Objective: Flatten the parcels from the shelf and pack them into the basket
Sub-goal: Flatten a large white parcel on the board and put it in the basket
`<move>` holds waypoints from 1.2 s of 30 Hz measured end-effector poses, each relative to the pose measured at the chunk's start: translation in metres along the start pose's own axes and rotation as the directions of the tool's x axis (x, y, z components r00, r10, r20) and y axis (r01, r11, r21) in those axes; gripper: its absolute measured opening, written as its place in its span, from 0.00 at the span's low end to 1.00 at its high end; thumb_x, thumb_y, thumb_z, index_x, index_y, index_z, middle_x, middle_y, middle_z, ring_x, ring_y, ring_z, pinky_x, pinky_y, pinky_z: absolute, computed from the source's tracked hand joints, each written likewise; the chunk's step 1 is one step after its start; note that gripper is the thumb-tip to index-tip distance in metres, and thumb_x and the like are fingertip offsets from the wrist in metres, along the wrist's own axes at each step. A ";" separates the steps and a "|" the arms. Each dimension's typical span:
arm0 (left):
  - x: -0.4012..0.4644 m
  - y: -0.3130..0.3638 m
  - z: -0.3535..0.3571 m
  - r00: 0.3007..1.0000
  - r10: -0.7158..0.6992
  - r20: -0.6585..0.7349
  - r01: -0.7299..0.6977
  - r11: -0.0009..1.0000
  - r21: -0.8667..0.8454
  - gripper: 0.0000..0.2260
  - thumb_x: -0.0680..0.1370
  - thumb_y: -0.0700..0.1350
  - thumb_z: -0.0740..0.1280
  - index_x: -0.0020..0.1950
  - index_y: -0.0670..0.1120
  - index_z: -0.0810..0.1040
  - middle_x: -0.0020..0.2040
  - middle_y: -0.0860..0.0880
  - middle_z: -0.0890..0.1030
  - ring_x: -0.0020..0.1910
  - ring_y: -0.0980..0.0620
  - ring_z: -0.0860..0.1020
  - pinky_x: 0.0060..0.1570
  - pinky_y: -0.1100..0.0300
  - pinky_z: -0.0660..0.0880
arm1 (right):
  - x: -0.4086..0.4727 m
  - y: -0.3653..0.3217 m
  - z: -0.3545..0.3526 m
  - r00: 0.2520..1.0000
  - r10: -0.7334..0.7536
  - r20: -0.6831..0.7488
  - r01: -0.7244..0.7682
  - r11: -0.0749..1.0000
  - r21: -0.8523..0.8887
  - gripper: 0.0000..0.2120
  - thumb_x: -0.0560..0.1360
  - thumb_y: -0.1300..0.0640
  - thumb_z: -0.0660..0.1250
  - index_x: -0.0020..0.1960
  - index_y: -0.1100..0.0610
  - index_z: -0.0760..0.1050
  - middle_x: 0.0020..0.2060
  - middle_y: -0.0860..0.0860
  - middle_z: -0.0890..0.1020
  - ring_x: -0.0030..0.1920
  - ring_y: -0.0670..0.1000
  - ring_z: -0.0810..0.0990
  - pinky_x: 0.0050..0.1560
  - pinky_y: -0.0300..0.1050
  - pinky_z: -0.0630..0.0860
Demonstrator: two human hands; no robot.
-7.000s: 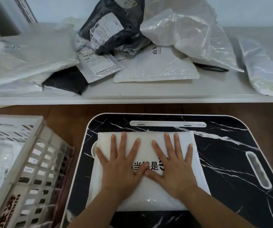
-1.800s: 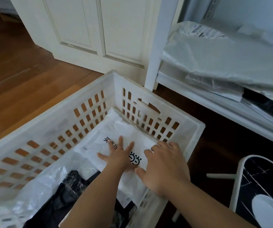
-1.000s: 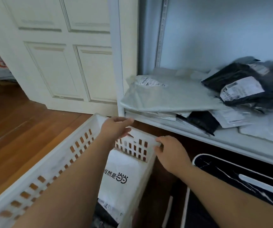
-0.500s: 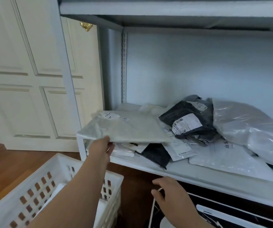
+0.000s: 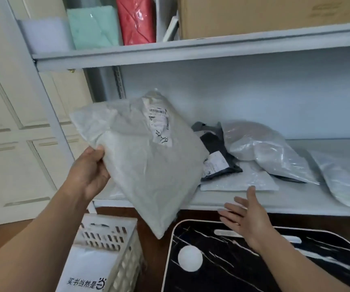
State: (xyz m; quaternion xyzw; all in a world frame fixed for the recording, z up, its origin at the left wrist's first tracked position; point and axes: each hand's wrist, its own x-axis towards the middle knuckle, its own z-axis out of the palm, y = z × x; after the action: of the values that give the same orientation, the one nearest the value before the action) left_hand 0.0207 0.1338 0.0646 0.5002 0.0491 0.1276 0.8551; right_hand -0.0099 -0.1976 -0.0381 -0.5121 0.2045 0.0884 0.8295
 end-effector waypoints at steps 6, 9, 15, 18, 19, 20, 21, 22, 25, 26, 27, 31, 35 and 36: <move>-0.033 -0.021 -0.003 0.966 0.038 -0.255 -0.062 0.994 -0.086 0.10 0.83 0.42 0.56 0.52 0.49 0.77 0.54 0.47 0.82 0.54 0.49 0.80 0.51 0.47 0.80 | -0.027 -0.001 -0.062 0.997 0.035 -0.062 -0.045 0.985 -0.167 0.38 0.73 0.32 0.60 0.75 0.54 0.62 0.67 0.59 0.73 0.55 0.58 0.80 0.54 0.57 0.78; -0.044 -0.016 0.001 0.986 0.020 -0.168 -0.024 1.000 -0.019 0.10 0.83 0.40 0.55 0.52 0.47 0.76 0.51 0.48 0.83 0.45 0.53 0.83 0.48 0.50 0.79 | -0.033 -0.003 -0.067 1.000 -0.013 0.000 0.013 1.000 0.016 0.38 0.72 0.31 0.58 0.73 0.55 0.65 0.65 0.59 0.74 0.57 0.58 0.79 0.56 0.59 0.76; -0.067 -0.039 0.015 0.991 -0.085 -0.102 0.118 0.919 0.377 0.10 0.83 0.42 0.58 0.60 0.45 0.77 0.49 0.45 0.83 0.42 0.48 0.82 0.36 0.55 0.79 | -0.049 -0.038 -0.107 0.993 -0.070 0.094 0.042 0.960 0.276 0.38 0.71 0.26 0.54 0.65 0.54 0.75 0.55 0.57 0.83 0.55 0.62 0.82 0.49 0.56 0.78; -0.072 -0.074 0.012 0.982 -0.152 -0.115 0.189 0.860 0.474 0.11 0.83 0.44 0.58 0.62 0.45 0.77 0.54 0.43 0.82 0.49 0.44 0.80 0.44 0.51 0.77 | -0.050 -0.041 -0.144 0.989 0.000 0.150 -0.009 0.998 0.060 0.36 0.70 0.30 0.59 0.65 0.55 0.74 0.58 0.59 0.82 0.56 0.61 0.82 0.55 0.60 0.77; -0.075 -0.087 0.013 0.977 -0.177 -0.117 0.212 0.829 0.517 0.11 0.83 0.45 0.58 0.61 0.46 0.77 0.53 0.43 0.82 0.50 0.44 0.80 0.46 0.50 0.77 | -0.051 -0.040 -0.151 0.983 0.055 0.174 -0.040 0.995 -0.093 0.32 0.70 0.34 0.61 0.65 0.55 0.75 0.58 0.59 0.82 0.56 0.60 0.82 0.58 0.60 0.75; -0.078 -0.105 0.013 0.972 -0.196 -0.129 0.235 0.792 0.564 0.11 0.83 0.46 0.57 0.60 0.46 0.77 0.52 0.44 0.82 0.50 0.43 0.80 0.49 0.48 0.77 | -0.051 -0.035 -0.159 0.981 0.104 0.166 -0.058 0.964 -0.261 0.30 0.70 0.37 0.64 0.65 0.54 0.75 0.57 0.58 0.83 0.56 0.58 0.82 0.60 0.59 0.75; -0.081 -0.121 0.011 0.969 -0.198 -0.146 0.245 0.725 0.644 0.12 0.83 0.47 0.57 0.61 0.45 0.77 0.52 0.44 0.82 0.51 0.42 0.79 0.53 0.46 0.77 | -0.051 -0.029 -0.160 0.978 0.142 0.156 -0.068 0.911 -0.407 0.29 0.69 0.39 0.67 0.65 0.53 0.74 0.55 0.55 0.84 0.55 0.57 0.83 0.59 0.58 0.76; -0.083 -0.140 0.010 0.969 -0.186 -0.163 0.244 0.615 0.750 0.14 0.83 0.47 0.57 0.62 0.43 0.76 0.53 0.42 0.81 0.53 0.41 0.78 0.57 0.45 0.74 | -0.047 -0.019 -0.164 0.982 0.140 0.125 -0.058 0.859 -0.508 0.30 0.68 0.41 0.70 0.66 0.52 0.73 0.54 0.52 0.84 0.53 0.55 0.84 0.55 0.54 0.78; -0.099 -0.187 0.012 0.959 -0.172 -0.224 0.260 0.227 0.939 0.17 0.83 0.44 0.55 0.67 0.36 0.69 0.63 0.35 0.74 0.61 0.36 0.73 0.61 0.49 0.70 | -0.041 0.013 -0.168 0.999 0.022 0.040 0.008 0.780 -0.626 0.33 0.68 0.42 0.75 0.67 0.47 0.64 0.52 0.45 0.81 0.50 0.50 0.83 0.49 0.46 0.79; -0.104 -0.202 0.013 0.948 -0.201 -0.247 0.283 0.177 0.943 0.19 0.83 0.44 0.56 0.70 0.35 0.66 0.65 0.35 0.72 0.63 0.35 0.72 0.61 0.49 0.70 | -0.037 0.025 -0.171 1.000 0.008 0.027 0.012 0.752 -0.659 0.38 0.66 0.38 0.75 0.69 0.44 0.61 0.55 0.44 0.79 0.52 0.49 0.82 0.53 0.48 0.79; -0.110 -0.215 0.016 0.934 -0.224 -0.279 0.315 0.149 0.937 0.22 0.82 0.46 0.57 0.73 0.35 0.61 0.68 0.35 0.70 0.64 0.35 0.70 0.60 0.49 0.69 | -0.031 0.039 -0.176 1.000 0.009 0.002 -0.005 0.708 -0.707 0.45 0.62 0.34 0.75 0.72 0.43 0.58 0.60 0.45 0.78 0.56 0.50 0.81 0.58 0.51 0.77; -0.127 -0.254 0.011 0.910 -0.306 -0.279 0.316 0.078 0.945 0.35 0.81 0.52 0.60 0.79 0.40 0.45 0.76 0.37 0.57 0.73 0.37 0.61 0.69 0.46 0.61 | -0.006 0.088 -0.195 0.988 0.044 -0.151 -0.156 0.412 -0.898 0.58 0.59 0.23 0.65 0.78 0.53 0.49 0.71 0.52 0.69 0.68 0.57 0.70 0.67 0.54 0.69; -0.125 -0.281 -0.001 0.915 -0.376 -0.148 0.159 -0.001 0.987 0.33 0.81 0.55 0.58 0.79 0.43 0.48 0.78 0.39 0.50 0.76 0.40 0.54 0.71 0.49 0.57 | 0.007 0.098 -0.194 0.974 -0.142 -0.179 -0.181 0.001 -0.984 0.46 0.70 0.25 0.54 0.77 0.54 0.51 0.75 0.55 0.59 0.74 0.58 0.57 0.70 0.57 0.62; -0.123 -0.287 -0.005 0.921 -0.372 -0.115 0.107 -0.041 0.993 0.33 0.81 0.57 0.57 0.79 0.45 0.48 0.79 0.40 0.49 0.77 0.41 0.52 0.72 0.49 0.56 | 0.009 0.098 -0.192 0.974 -0.195 -0.111 -0.125 -0.059 -0.990 0.46 0.70 0.24 0.50 0.78 0.53 0.50 0.76 0.54 0.57 0.76 0.57 0.54 0.72 0.57 0.59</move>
State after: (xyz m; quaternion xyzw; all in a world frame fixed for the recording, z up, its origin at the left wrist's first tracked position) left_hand -0.0506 -0.0292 -0.1918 0.9452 0.1296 -0.1435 0.2632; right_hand -0.0841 -0.3235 -0.1972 -0.9650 0.1521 0.1307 0.1692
